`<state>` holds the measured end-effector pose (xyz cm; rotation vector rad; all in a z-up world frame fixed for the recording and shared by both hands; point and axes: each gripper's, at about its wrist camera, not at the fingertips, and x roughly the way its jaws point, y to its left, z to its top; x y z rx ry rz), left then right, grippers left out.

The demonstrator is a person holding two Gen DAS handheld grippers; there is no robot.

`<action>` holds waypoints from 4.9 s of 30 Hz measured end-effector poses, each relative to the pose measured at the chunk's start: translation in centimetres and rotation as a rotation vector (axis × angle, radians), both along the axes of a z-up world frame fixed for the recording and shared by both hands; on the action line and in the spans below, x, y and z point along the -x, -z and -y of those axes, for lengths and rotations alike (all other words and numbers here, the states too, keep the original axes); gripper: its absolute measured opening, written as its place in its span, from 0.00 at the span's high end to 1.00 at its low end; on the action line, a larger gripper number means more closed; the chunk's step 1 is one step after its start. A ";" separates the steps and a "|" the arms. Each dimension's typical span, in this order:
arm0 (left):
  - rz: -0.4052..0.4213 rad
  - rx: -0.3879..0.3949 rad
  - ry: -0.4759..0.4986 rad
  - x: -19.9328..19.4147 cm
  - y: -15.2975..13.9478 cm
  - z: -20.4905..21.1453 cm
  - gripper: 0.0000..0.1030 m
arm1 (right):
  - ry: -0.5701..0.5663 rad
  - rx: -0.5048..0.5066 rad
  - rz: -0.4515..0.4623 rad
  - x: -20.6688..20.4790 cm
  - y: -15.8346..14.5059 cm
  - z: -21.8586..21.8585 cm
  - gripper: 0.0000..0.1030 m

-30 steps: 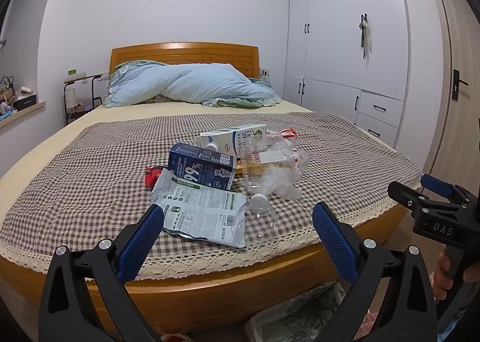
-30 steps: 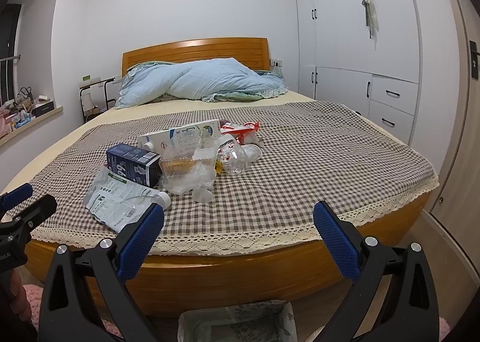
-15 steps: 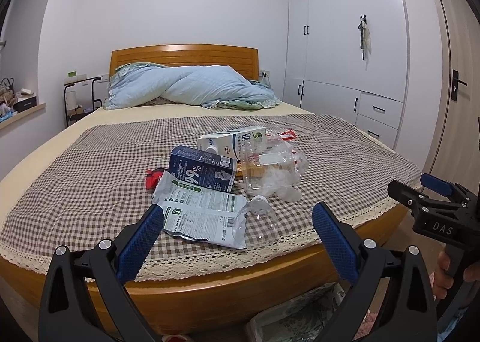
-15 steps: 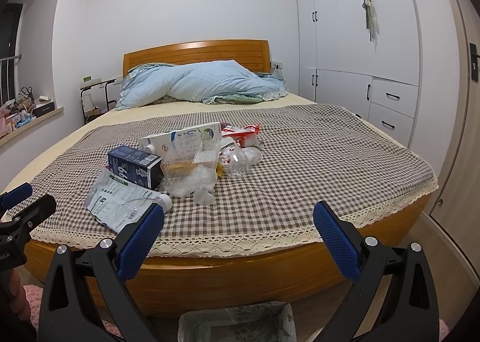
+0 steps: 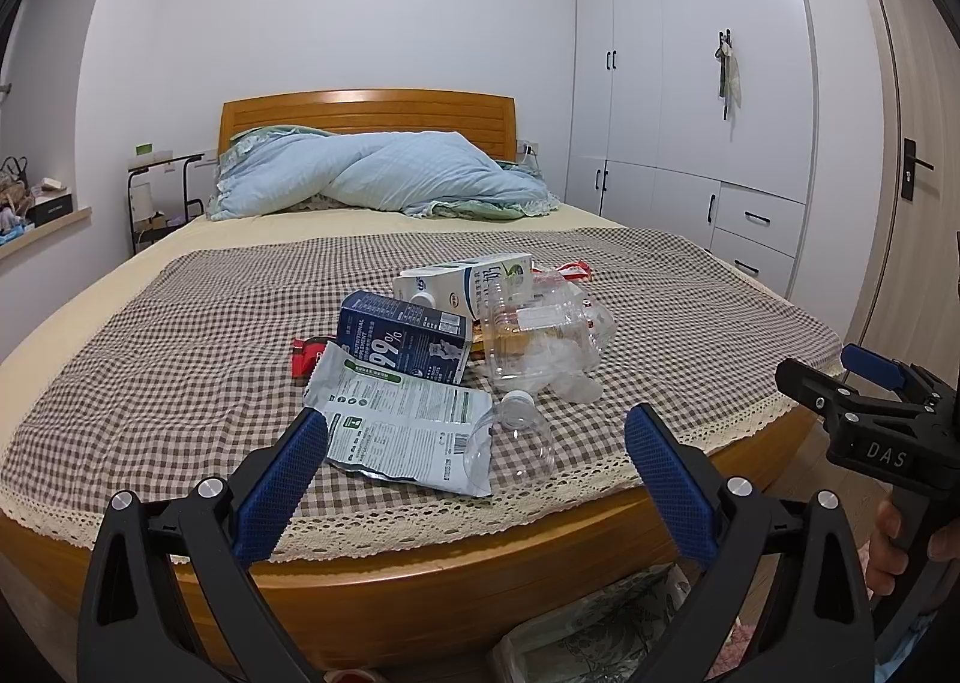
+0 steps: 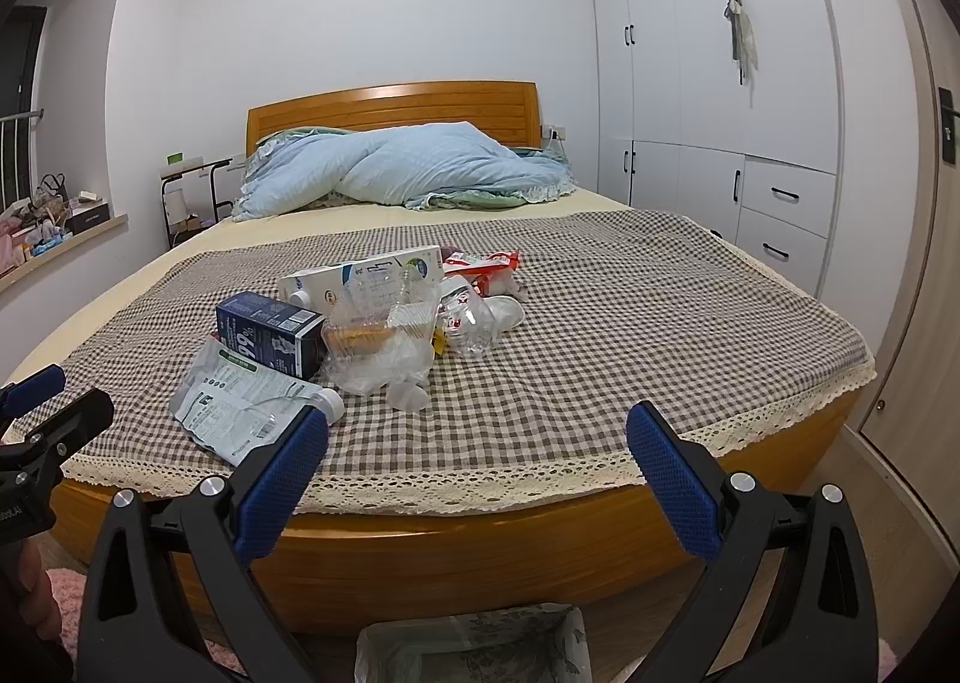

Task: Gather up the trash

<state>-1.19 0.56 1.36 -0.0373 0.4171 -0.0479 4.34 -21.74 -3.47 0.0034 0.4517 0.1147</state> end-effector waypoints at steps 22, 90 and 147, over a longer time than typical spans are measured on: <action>-0.002 -0.006 -0.008 -0.3 0.3 -0.3 0.07 | 0.001 0.004 0.009 -0.4 -0.1 0.0 0.07; -0.032 0.014 -0.094 -15.3 2.9 -2.2 0.07 | -0.168 -0.186 -0.167 -16.1 5.8 -2.3 0.07; -0.058 0.102 -0.222 -18.5 4.9 -7.5 0.07 | -0.078 -0.431 -0.216 -20.6 7.9 -8.3 0.27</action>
